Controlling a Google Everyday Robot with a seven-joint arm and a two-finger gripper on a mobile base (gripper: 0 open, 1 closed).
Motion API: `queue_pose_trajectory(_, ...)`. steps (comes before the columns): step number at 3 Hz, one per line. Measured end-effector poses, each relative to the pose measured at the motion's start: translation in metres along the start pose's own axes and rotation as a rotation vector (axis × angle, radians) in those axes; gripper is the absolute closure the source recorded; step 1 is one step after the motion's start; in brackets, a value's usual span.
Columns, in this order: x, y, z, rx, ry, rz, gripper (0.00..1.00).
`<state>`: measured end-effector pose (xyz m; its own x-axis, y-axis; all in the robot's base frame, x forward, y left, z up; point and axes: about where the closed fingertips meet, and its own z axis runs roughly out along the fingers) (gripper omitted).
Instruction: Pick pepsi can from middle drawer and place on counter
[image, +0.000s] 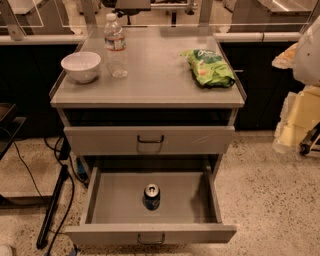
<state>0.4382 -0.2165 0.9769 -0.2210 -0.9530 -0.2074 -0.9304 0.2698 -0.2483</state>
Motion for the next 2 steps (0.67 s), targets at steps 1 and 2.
queue_pose_trajectory(1,0.000,0.000,0.000,0.000,0.000,0.000,0.00)
queue_pose_trajectory(2,0.006,0.013,0.010,0.003,-0.020,0.015,0.00)
